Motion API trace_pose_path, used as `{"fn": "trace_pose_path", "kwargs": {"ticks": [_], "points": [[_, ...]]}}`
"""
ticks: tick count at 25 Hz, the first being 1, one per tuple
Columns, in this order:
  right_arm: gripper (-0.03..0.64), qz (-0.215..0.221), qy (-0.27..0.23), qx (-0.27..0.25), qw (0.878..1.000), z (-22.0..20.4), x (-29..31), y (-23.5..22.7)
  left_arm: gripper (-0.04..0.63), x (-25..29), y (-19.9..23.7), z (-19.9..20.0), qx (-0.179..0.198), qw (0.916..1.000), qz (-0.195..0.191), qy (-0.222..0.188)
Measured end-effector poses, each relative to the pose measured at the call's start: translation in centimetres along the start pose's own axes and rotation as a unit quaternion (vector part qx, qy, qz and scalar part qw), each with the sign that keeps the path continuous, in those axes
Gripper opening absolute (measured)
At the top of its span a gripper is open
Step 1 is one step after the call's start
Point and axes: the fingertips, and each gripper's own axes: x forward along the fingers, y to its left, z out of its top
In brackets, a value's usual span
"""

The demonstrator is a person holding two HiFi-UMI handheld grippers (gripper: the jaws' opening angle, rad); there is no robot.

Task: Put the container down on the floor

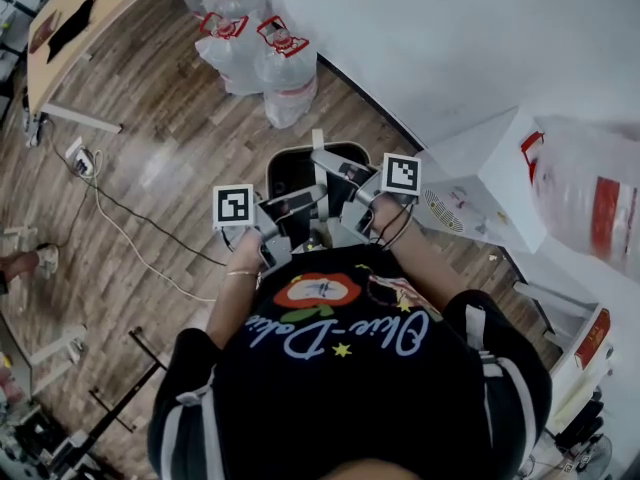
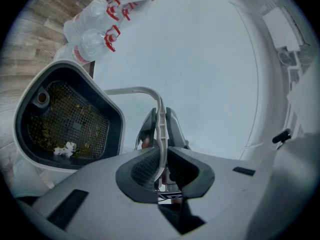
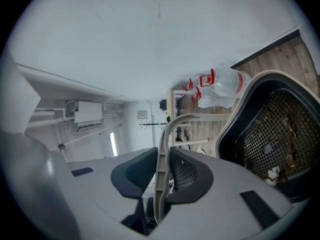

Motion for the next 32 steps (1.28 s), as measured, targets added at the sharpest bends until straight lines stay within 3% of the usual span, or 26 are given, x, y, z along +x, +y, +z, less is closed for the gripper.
{"fn": "trace_pose_path", "kwargs": {"ticks": [6,13,22,27,32], "points": [[0.067,-0.006,0.018,0.021,1.000,10.1,3.8,-2.1,0.048,5.7,1.8,9.3,-0.012,0.9996,0.021,-0.015],[0.067,-0.018,0.030,0.025,0.999,15.2,4.6,-2.7,0.048,9.0,2.3,13.2,-0.017,0.9991,0.031,-0.022],[0.067,-0.034,0.035,0.038,0.998,25.0,5.3,-2.9,0.051,16.1,2.4,20.0,-0.034,0.9982,0.040,-0.029],[0.066,-0.033,0.043,0.022,0.998,26.3,5.4,-5.6,0.053,17.2,4.9,20.8,-0.042,0.9976,0.051,-0.023],[0.066,-0.043,0.030,0.025,0.998,26.3,5.2,-6.4,0.055,17.4,5.8,20.8,-0.047,0.9981,0.037,-0.016]]}}
